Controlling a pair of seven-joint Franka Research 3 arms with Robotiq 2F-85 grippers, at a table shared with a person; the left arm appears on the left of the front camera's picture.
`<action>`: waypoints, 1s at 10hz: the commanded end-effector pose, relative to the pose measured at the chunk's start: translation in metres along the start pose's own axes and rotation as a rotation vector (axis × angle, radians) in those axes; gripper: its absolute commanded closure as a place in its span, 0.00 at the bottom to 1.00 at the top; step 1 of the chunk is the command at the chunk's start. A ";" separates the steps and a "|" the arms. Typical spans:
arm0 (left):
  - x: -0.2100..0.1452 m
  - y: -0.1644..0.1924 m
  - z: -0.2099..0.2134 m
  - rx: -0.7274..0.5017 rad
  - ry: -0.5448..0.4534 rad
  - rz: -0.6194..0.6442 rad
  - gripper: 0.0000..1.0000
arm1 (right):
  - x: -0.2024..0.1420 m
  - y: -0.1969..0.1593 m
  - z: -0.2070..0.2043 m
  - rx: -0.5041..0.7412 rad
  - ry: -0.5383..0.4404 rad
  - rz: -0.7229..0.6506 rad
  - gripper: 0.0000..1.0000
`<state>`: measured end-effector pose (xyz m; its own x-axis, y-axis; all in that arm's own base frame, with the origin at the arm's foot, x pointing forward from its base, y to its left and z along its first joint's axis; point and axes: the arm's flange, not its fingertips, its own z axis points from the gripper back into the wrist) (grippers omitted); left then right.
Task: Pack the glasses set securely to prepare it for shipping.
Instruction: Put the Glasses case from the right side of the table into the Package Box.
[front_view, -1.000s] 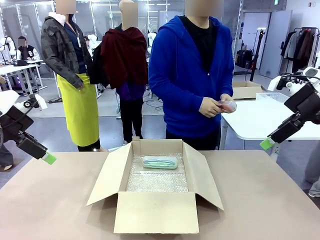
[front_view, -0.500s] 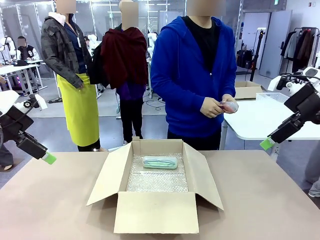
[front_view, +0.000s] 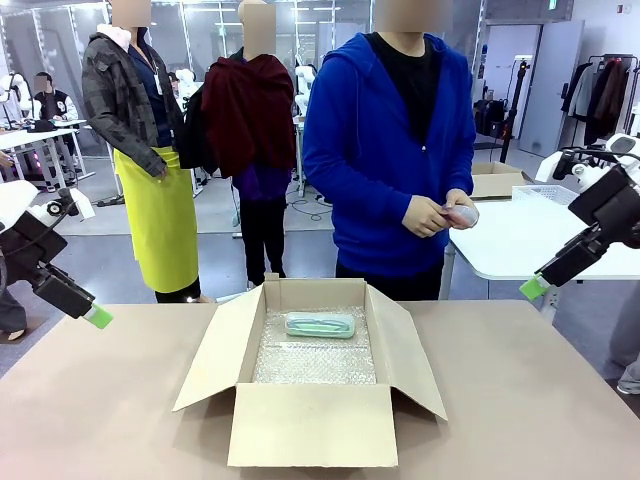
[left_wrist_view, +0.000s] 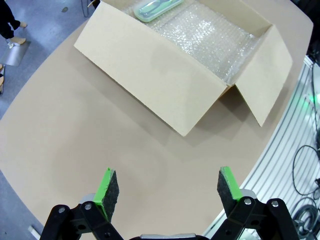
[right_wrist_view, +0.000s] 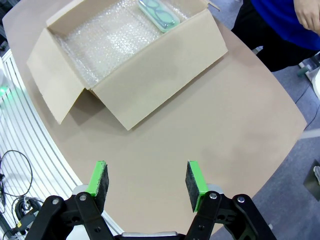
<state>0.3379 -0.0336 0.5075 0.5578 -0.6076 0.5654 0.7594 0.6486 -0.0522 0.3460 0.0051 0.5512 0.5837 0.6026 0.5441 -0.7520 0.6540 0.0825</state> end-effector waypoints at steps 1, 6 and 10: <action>-0.001 0.001 0.002 -0.017 -0.016 -0.007 0.00 | 0.002 -0.002 0.002 0.003 0.010 0.001 0.22; -0.001 0.001 0.002 -0.017 -0.016 -0.007 0.00 | 0.002 -0.002 0.002 0.003 0.010 0.001 0.22; -0.001 0.001 0.002 -0.017 -0.016 -0.007 0.00 | 0.002 -0.002 0.002 0.003 0.010 0.001 0.22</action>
<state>0.3379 -0.0336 0.5075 0.5578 -0.6076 0.5654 0.7594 0.6486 -0.0522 0.3460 0.0051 0.5512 0.5837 0.6026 0.5441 -0.7520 0.6540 0.0825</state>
